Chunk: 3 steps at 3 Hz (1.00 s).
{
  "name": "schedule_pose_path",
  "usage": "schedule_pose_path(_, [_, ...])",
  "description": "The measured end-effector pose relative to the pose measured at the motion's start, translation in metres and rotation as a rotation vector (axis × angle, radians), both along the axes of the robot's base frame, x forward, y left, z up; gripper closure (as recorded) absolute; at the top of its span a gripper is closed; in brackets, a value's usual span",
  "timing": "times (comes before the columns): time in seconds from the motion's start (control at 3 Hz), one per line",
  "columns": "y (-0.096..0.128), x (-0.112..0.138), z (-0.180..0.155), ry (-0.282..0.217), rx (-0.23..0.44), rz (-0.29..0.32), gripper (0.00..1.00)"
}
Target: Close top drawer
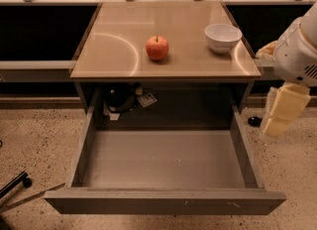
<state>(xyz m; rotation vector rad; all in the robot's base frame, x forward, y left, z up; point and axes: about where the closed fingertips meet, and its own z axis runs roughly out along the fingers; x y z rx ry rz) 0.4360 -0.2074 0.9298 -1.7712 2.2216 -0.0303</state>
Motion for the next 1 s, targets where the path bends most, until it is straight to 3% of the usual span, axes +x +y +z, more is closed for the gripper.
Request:
schedule_pose_path(0.67, [0.013, -0.030, -0.081, 0.137, 0.137, 0.049, 0.00])
schedule_pose_path(1.0, [0.013, -0.030, -0.081, 0.138, 0.137, 0.049, 0.00])
